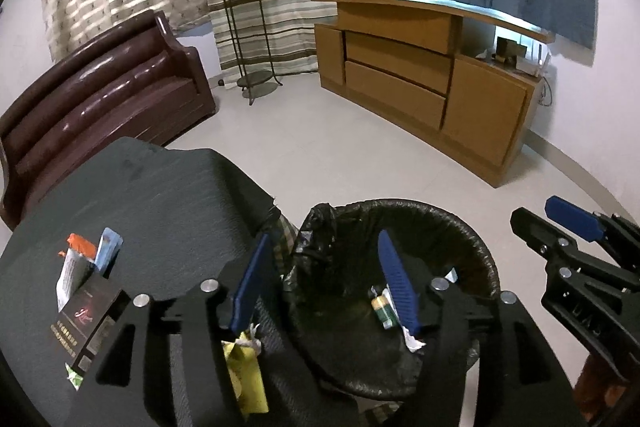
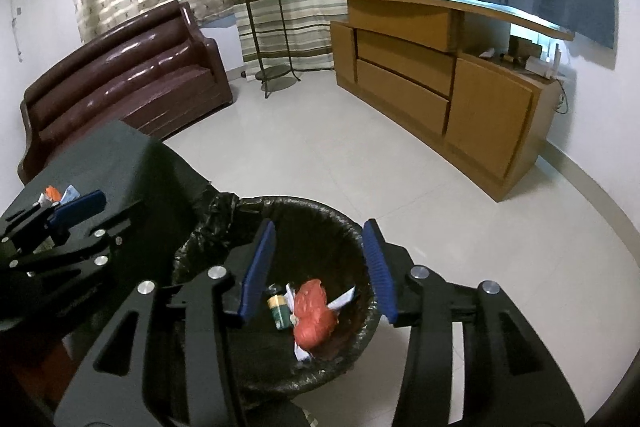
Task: Collect trash
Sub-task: 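Return to the table and grasp the white-red wrapper with the right tool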
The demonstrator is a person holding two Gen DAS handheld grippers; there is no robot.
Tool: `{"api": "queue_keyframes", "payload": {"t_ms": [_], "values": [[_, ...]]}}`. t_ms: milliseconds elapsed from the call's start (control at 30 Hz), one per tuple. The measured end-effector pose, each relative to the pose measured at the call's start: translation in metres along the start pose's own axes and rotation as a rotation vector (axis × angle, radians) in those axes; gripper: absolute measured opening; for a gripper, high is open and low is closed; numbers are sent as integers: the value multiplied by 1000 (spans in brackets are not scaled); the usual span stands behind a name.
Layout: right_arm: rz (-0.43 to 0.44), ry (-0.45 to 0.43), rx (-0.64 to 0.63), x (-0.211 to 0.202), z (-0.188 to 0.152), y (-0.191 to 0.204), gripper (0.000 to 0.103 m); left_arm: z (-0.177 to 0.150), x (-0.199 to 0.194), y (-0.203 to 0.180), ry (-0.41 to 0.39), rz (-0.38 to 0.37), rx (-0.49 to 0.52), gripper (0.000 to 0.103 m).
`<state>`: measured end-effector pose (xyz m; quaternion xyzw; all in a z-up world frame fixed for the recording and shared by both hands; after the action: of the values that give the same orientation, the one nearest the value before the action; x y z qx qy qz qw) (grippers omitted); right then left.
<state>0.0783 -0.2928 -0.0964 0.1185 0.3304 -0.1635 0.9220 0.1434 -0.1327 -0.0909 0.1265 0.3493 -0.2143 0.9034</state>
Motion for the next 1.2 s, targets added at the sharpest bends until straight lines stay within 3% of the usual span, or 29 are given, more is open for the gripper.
{"api": "queue_keyframes", "payload": {"t_ms": [333, 767, 1200], "values": [[42, 3, -17, -15, -7, 30, 49, -10, -31, 34, 1, 38, -51, 60], [177, 0, -135, -45, -16, 134, 49, -59, -72, 141, 42, 203, -182, 62], [287, 35, -263, -59, -38, 228, 49, -101, -94, 199, 75, 267, -257, 65]]}}
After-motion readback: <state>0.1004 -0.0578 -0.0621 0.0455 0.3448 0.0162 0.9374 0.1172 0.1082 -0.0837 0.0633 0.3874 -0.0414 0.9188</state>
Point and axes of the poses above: each gripper's, at about its wrist camera, not at the fingertips, and x roughly the way its jaws point, y to its left, z to its top, the point moved 10 cm from there along x, roughly the way its jaws point, and after that the axes turned 1 degree about -z, right-handed, at the moved point
